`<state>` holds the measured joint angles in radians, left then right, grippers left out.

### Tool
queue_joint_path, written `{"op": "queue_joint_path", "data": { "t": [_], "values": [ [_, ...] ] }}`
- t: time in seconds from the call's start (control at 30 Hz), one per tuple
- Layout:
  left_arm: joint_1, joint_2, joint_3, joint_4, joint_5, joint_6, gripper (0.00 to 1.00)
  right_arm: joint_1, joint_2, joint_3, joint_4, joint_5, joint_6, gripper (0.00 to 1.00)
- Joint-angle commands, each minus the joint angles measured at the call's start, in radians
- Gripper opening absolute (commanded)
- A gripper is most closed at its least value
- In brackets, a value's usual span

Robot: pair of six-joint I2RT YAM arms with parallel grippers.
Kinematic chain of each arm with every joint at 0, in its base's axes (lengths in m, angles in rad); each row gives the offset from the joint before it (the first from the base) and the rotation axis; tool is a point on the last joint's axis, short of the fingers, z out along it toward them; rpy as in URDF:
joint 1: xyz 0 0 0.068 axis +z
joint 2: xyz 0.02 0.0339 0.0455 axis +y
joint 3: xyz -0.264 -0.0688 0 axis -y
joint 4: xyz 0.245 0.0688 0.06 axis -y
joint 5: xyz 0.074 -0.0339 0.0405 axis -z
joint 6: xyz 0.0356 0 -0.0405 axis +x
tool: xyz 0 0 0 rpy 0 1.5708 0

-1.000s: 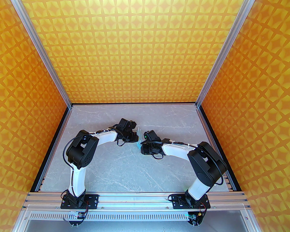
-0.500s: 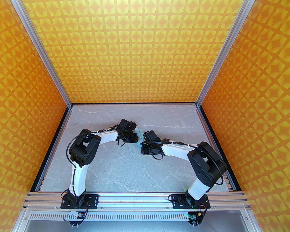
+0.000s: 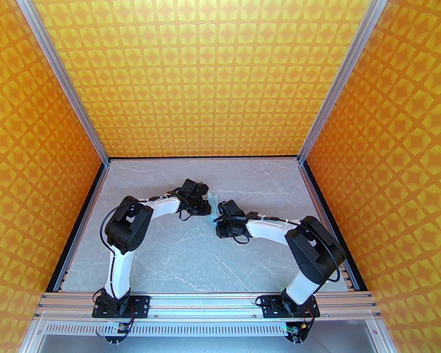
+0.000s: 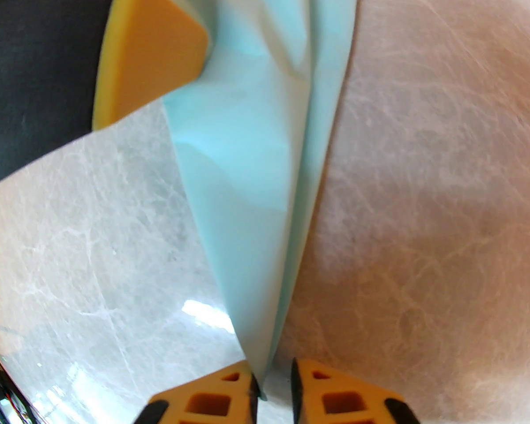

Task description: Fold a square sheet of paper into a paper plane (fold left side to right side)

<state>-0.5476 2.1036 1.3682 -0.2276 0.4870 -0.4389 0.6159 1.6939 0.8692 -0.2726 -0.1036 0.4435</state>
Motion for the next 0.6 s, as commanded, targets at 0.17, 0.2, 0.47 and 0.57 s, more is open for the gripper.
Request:
{"op": "queue_joint_path", "data": {
  "t": [0.17, 0.2, 0.47, 0.57],
  "values": [
    [0.006, 0.033, 0.070, -0.055, 0.010, 0.046, 0.09, 0.007, -0.011, -0.015, -0.014, 0.038, -0.048, 0.07],
    [0.005, 0.036, 0.074, -0.058, 0.011, 0.049, 0.09, 0.007, -0.012, -0.016, -0.016, 0.038, -0.050, 0.06],
    [0.004, 0.073, 0.116, -0.078, 0.016, 0.066, 0.10, 0.007, -0.016, -0.014, -0.024, 0.041, -0.056, 0.06],
    [0.005, 0.076, 0.124, -0.077, 0.018, 0.069, 0.11, 0.007, -0.017, -0.015, -0.027, 0.041, -0.060, 0.05]
  ]
}}
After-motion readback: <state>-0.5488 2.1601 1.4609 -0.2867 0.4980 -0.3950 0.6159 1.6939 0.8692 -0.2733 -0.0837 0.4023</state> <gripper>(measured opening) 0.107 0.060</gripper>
